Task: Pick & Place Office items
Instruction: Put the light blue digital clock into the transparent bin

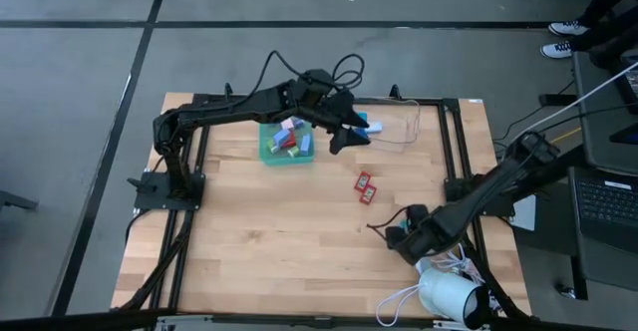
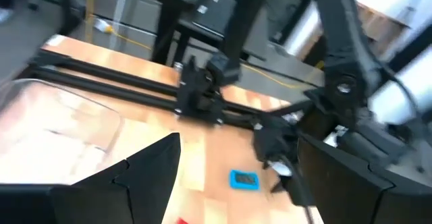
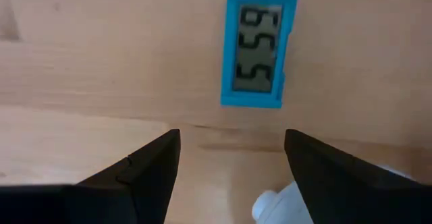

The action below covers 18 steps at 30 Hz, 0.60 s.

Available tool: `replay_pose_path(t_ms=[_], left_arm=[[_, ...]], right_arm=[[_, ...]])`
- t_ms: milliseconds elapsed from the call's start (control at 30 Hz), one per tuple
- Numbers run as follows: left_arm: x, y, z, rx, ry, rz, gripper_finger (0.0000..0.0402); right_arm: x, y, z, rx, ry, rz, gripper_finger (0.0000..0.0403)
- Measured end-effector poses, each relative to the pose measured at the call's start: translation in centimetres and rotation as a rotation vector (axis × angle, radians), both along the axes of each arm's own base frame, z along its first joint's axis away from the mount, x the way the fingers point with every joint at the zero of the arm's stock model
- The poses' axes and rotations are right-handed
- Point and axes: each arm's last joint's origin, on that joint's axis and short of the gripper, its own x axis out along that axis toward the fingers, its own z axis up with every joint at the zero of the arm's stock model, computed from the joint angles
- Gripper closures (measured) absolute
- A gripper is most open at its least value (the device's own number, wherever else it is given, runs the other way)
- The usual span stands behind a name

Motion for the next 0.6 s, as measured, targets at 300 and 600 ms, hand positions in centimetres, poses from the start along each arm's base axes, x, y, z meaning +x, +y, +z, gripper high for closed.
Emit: replay_pose_path(t_ms=[300,600], left_arm=[[-0.3,-0.1,-0.3,-0.014,0.017,-0.138,0.0110],[-0.5,0.0,-0.2,-0.022,0.016,-0.172,0.0110]], right_arm=[[-0.1,0.1,-0.7,0.008,0.074,0.002,0.0131],[0.0,-0.8,-0.7,-0.048,0.089,-0.024,0.0131]])
